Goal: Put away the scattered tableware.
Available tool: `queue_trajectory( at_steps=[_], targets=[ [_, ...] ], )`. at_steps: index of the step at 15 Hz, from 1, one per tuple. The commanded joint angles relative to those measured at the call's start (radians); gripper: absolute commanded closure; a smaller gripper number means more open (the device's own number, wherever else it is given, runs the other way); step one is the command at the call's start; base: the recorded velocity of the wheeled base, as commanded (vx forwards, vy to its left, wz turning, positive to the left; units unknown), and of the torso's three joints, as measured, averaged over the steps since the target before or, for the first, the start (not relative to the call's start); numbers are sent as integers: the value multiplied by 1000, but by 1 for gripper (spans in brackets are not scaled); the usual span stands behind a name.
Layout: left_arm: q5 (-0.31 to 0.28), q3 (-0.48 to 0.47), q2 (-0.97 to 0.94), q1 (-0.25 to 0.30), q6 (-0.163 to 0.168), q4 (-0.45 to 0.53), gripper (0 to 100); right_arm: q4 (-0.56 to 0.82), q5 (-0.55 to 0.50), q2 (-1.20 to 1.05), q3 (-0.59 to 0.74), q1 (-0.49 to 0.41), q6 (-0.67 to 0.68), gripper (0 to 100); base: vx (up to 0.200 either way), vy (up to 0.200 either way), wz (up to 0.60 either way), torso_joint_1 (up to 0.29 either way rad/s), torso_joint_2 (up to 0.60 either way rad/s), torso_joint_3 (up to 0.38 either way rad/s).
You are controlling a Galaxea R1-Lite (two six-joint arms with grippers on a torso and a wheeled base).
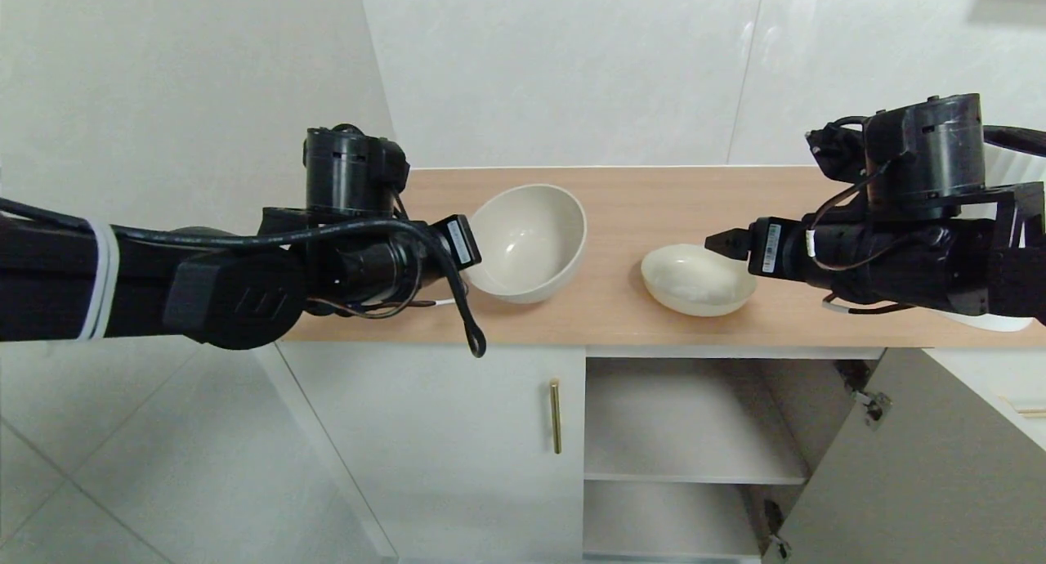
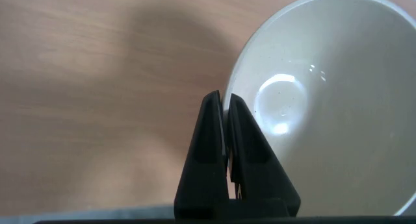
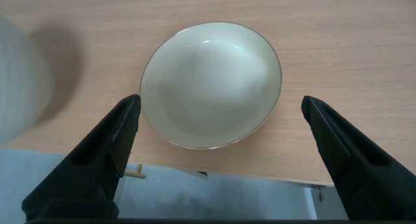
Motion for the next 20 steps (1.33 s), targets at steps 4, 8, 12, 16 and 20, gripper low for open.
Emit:
queue_trajectory(
  at_steps=[4, 8, 12, 16, 20],
  targets=[
    [-23, 29, -63, 0, 0, -2, 100, 68, -78, 83, -63, -41, 0, 0, 0, 0, 0, 0, 0, 0],
    [-23, 35, -63, 0, 0, -2, 100, 71, -134, 177, -96, -75, 0, 0, 0, 0, 0, 0, 0, 0],
    [-23, 36, -63, 0, 0, -2, 100, 71, -134, 201, -110, -93, 0, 0, 0, 0, 0, 0, 0, 0],
    [-23, 36, -63, 0, 0, -2, 100, 71, -133, 212, -110, -96, 0, 0, 0, 0, 0, 0, 0, 0],
    [-23, 36, -70, 0, 0, -2, 100, 71, -130, 224, -112, -96, 0, 0, 0, 0, 0, 0, 0, 0]
  ],
)
